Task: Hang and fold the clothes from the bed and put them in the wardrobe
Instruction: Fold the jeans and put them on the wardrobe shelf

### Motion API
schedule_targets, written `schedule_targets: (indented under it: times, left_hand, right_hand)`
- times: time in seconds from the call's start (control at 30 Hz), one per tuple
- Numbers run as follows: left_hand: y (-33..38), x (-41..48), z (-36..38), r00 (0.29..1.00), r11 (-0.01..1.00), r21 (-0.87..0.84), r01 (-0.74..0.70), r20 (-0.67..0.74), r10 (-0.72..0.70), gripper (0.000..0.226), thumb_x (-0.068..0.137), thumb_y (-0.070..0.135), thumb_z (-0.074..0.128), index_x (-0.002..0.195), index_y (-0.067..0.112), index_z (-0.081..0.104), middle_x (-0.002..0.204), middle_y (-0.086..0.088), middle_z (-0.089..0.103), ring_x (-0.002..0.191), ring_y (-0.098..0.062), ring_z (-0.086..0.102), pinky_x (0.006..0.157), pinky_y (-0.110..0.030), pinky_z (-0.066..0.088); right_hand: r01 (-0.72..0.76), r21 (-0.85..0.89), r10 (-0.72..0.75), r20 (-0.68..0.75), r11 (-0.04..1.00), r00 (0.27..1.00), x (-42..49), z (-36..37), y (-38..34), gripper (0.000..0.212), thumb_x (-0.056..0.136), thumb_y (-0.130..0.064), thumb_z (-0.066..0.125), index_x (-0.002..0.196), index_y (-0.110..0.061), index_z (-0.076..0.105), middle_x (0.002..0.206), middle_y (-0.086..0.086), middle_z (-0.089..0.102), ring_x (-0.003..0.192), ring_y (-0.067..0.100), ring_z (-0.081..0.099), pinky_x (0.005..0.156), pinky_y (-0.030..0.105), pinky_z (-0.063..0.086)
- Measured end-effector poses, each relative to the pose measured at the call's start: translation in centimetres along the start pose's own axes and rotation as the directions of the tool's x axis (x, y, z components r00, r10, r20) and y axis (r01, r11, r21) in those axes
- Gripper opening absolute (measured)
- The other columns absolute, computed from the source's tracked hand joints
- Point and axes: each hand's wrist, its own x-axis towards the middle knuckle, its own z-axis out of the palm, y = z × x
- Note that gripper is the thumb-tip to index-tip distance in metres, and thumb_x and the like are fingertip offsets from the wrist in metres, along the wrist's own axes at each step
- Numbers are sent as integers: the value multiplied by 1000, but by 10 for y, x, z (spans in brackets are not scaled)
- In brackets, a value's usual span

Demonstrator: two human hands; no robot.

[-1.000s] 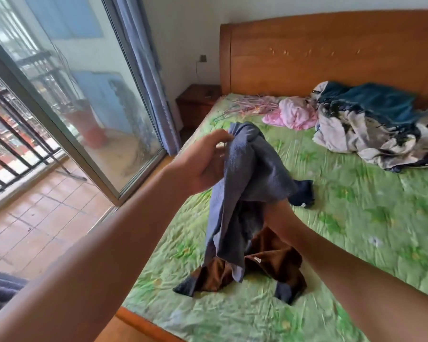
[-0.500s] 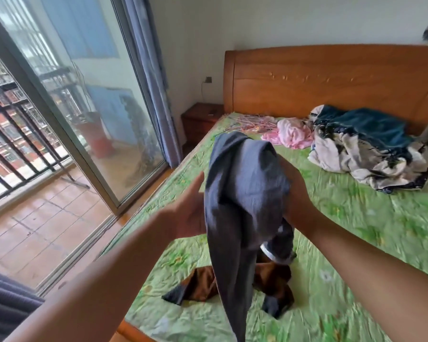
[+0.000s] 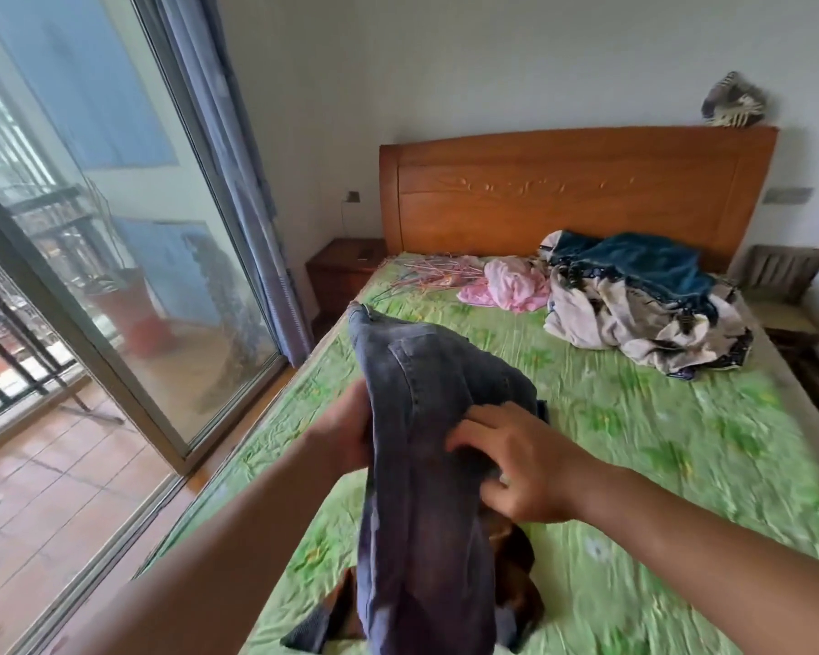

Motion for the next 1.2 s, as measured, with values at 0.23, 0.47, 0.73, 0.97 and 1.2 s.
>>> schedule_targets:
  times: [0.23,0.47,0.73,0.97,1.2]
  left_hand:
    - [-28,5,12,973,856,468,-220,40,228,44,79,3,67,121,16,66,115,-3,73,108,-16,68,87,-35,58]
    - [-28,8,23,975,822,528,-214,63,213,52,82,16,72,132,20,57,131,-15,54,122,-14,57,98,-32,52]
    - [-5,16,-13,819,910,392,-134,-473,325,52,86,-2,73,123,27,52,97,-13,68,82,-27,65,80,-57,56]
    - [18,-5,-86,912,387,922,-12,-148,383,42,83,-1,73,104,35,66,92,9,69,79,-11,62,69,-29,52]
    - [53,-25,-118,942,110,994,-16,-22,335,22,83,10,77,97,27,73,84,11,69,77,-1,61,67,-25,46]
  right_hand:
    - [-164,669,461,-293,725,838,34,-40,-2,57,80,-64,62,127,-33,54,117,-5,57,102,5,58,88,21,46]
    - [-180,646,477,-321,742,818,56,-22,-16,39,91,-42,70,127,-29,61,116,-8,68,108,7,64,98,32,50]
    - [-182,612,486,-376,770,789,50,-19,8,5,98,-22,65,102,-25,66,89,-7,71,81,-1,65,70,16,47]
    - [-394,9,368,-377,919,850,15,-55,61,32,95,-22,69,122,-21,53,54,-5,44,37,8,37,38,21,28]
    - [-442,-280,443,-65,852,894,-11,-72,57,39,95,-33,67,130,-26,52,113,7,66,83,23,61,69,31,46]
